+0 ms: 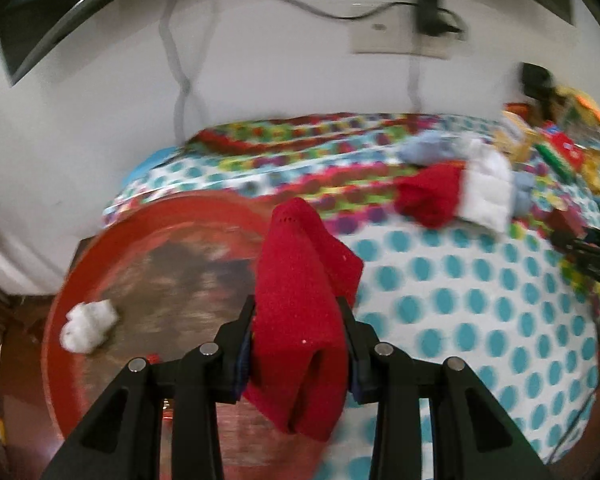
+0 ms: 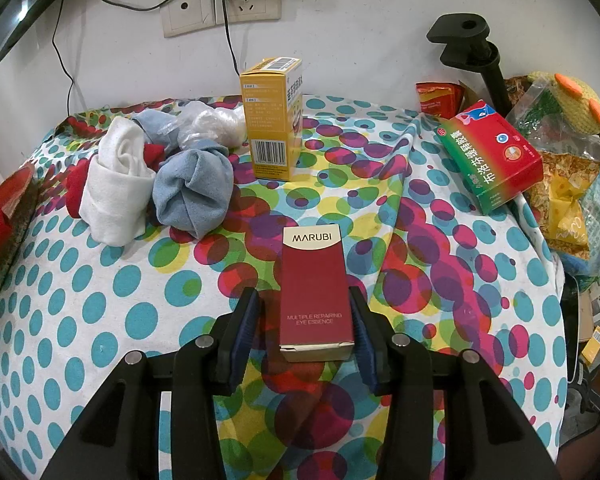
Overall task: Organize objects
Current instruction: 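Carry the red sock onto the red tray and open the left tool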
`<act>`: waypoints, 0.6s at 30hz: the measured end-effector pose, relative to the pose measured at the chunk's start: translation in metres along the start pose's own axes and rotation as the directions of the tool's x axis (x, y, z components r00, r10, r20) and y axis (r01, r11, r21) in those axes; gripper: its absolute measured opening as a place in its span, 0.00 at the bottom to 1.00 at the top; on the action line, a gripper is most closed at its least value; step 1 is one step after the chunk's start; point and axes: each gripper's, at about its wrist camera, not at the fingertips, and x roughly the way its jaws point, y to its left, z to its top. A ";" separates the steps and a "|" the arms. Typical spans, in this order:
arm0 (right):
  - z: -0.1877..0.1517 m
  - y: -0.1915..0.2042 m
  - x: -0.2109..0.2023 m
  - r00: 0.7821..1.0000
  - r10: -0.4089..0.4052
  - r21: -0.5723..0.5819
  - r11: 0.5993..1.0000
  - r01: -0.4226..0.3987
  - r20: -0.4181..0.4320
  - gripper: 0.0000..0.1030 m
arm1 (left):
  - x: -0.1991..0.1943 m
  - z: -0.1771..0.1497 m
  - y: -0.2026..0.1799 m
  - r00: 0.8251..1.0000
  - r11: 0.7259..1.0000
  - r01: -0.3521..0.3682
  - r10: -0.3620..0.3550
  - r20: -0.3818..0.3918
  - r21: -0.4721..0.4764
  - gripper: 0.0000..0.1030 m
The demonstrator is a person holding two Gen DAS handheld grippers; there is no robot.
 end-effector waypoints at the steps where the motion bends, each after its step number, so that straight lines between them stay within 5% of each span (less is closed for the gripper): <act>1: 0.000 0.000 0.000 1.000 0.000 0.000 1.000 0.000 0.000 0.42 | 0.002 -0.001 0.013 1.000 1.000 -0.005 0.005 -0.010 -0.020 0.36; 13: 0.000 0.001 0.000 1.000 -0.003 0.000 1.000 0.003 0.000 0.42 | 0.035 -0.009 0.120 0.986 0.980 -0.150 0.139 -0.090 -0.132 0.36; 18: -0.001 0.002 0.000 1.000 -0.004 0.000 1.000 0.004 0.000 0.42 | 0.049 -0.013 0.153 0.983 0.968 -0.161 0.140 -0.117 -0.193 0.36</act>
